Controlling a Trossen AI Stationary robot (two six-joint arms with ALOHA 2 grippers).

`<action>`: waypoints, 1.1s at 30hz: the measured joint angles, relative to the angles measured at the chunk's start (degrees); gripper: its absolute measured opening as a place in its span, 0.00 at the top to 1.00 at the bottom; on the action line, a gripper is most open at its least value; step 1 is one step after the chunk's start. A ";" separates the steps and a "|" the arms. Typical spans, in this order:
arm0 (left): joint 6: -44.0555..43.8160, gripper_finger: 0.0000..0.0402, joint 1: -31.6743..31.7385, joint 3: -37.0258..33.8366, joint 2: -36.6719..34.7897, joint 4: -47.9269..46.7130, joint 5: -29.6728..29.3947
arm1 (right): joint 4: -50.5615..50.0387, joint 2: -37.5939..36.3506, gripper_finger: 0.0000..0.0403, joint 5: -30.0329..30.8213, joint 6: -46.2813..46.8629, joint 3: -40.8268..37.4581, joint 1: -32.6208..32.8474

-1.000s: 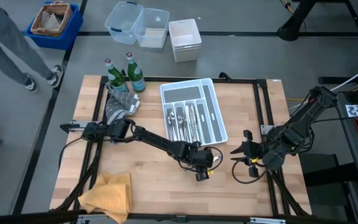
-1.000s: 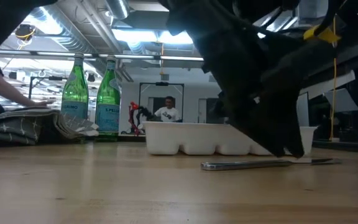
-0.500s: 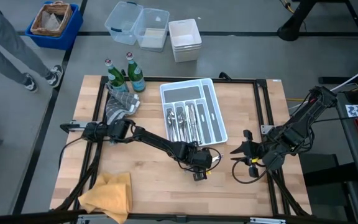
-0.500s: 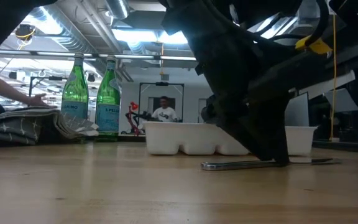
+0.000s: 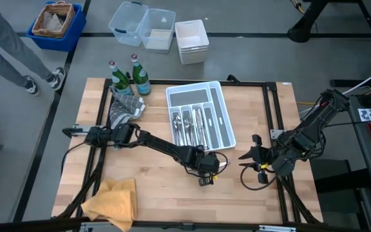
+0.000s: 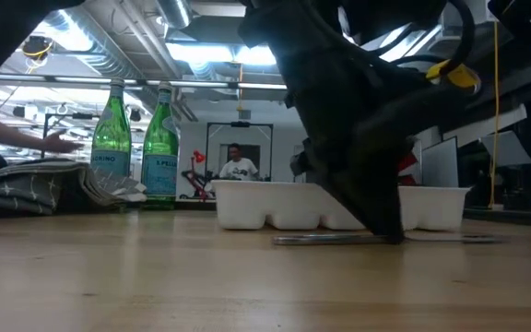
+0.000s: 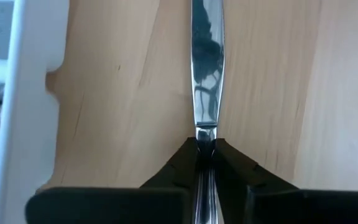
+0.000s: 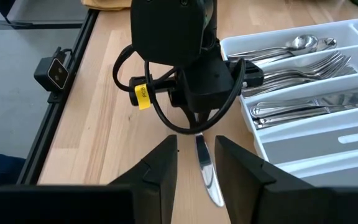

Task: Sort silverware
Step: Put the silver table knife into the silverware tray

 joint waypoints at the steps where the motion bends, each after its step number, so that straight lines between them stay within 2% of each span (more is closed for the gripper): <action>1: 0.09 0.93 -0.03 -0.04 -0.16 -0.60 0.21 | 0.00 0.00 0.73 0.00 0.00 0.00 0.00; 19: -2.67 0.81 -2.60 -0.16 -0.24 -7.04 2.92 | 0.06 -0.45 0.73 -0.15 0.39 -0.02 0.00; 24: -2.64 0.81 -2.62 -0.16 -0.29 -7.79 3.95 | 1.18 -4.79 0.73 -1.60 0.08 -0.02 0.00; 33: -4.95 0.81 -1.07 -0.49 -0.29 -3.77 5.05 | -0.46 -15.63 0.73 2.16 -3.26 -1.68 0.00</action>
